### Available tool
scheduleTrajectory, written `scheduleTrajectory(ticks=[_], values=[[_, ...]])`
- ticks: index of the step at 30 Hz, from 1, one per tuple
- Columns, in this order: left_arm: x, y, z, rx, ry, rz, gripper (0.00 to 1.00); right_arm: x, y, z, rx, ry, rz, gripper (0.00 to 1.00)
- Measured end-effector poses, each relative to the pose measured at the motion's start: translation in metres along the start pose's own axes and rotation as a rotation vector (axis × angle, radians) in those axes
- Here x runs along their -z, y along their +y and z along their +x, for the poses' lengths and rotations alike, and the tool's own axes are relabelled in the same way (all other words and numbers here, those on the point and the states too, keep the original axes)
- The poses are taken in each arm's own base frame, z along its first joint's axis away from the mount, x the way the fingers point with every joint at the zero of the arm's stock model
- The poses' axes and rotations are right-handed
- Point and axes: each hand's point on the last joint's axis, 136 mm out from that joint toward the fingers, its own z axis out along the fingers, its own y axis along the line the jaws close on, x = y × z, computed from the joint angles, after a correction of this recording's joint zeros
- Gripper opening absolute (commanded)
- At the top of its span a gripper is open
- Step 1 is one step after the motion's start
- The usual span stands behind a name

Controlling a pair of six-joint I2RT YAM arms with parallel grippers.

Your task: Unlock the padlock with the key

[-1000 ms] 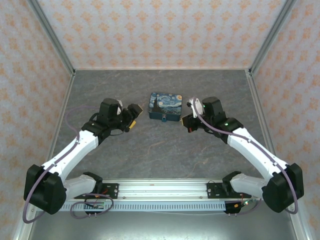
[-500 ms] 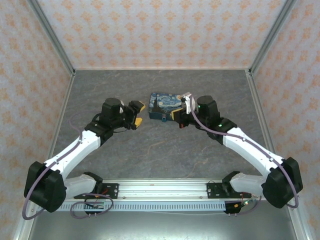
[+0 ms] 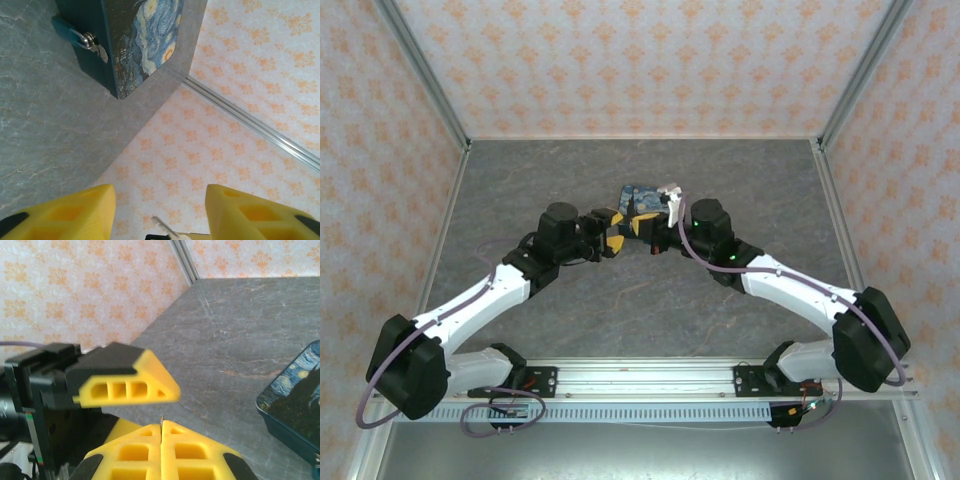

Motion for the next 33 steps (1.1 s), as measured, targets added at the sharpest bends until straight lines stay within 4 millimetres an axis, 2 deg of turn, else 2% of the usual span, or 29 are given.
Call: scheduleTrajectory(ticks=[7, 17, 19, 24, 33], values=[[-0.003, -0.002, 0.004, 0.039, -0.002, 0.017, 0.48, -0.007, 0.005, 0.004, -0.023, -0.008, -0.025, 0.0], [-0.003, -0.004, 0.003, 0.057, -0.009, 0.028, 0.45, -0.013, -0.001, 0.019, -0.07, 0.018, -0.022, 0.0], [-0.003, -0.004, 0.003, 0.06, -0.01, 0.028, 0.46, -0.014, 0.0, 0.02, -0.075, 0.02, -0.024, 0.0], [-0.003, -0.005, 0.002, 0.064, -0.016, 0.031, 0.55, -0.015, 0.001, 0.02, -0.08, 0.016, -0.028, 0.0], [-0.004, -0.003, 0.003, 0.064, -0.015, 0.027, 0.58, -0.015, 0.001, 0.02, -0.082, 0.015, -0.029, 0.0]])
